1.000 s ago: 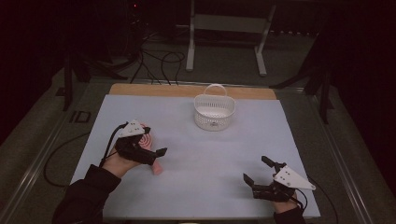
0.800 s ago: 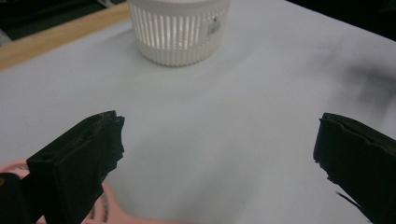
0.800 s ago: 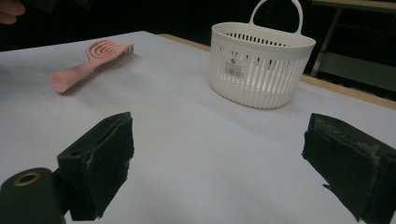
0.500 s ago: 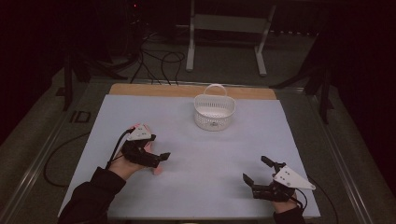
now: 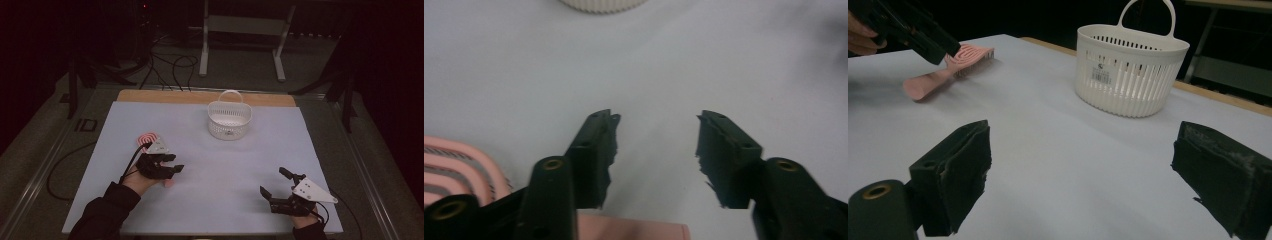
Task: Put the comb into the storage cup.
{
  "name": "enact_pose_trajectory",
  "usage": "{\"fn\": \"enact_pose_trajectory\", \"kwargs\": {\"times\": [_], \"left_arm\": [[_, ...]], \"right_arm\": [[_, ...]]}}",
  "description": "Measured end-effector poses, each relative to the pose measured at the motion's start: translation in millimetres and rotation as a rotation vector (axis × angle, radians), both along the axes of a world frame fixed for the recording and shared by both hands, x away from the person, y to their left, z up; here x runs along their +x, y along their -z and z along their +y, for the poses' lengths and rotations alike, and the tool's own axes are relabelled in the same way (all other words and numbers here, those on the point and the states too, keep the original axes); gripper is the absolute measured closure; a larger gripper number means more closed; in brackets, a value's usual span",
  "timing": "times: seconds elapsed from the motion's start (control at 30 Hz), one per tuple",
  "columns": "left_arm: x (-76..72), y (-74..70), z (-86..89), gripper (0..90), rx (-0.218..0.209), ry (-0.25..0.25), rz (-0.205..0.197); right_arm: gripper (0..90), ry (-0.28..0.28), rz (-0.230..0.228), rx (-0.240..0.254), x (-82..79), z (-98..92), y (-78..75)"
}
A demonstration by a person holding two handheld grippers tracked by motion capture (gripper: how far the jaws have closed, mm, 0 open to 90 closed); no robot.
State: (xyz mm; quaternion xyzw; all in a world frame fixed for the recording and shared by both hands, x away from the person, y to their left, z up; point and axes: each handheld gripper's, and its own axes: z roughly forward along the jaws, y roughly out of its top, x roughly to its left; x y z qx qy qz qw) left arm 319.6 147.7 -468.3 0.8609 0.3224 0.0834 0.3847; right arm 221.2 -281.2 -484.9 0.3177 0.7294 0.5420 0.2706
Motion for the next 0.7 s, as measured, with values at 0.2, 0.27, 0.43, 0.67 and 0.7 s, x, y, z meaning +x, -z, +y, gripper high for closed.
{"fn": "enact_pose_trajectory", "kwargs": {"times": [0.2,0.27,0.43,0.67,0.7], "left_arm": [[1.3,3.9,-3.8,66.9,0.024,-0.007,0.017],[2.4,4.7,-3.5,71.4,0.026,-0.022,0.028],[7.2,8.1,-1.1,85.1,0.022,-0.053,0.081],[5.1,11.9,-4.6,90.0,0.067,-0.033,0.110],[4.6,12.0,-5.0,90.0,0.077,-0.031,0.111]], "right_arm": [[8.6,0.000,-0.001,0.000,0.0,-0.3,-0.1],[8.6,0.001,0.002,0.000,0.1,-0.3,0.2],[8.5,0.001,-0.005,0.000,-0.3,-0.2,-0.4],[8.6,0.000,-0.002,-0.002,-0.1,-0.2,-0.1],[8.6,0.000,-0.001,-0.003,-0.2,-0.1,-0.2]]}}
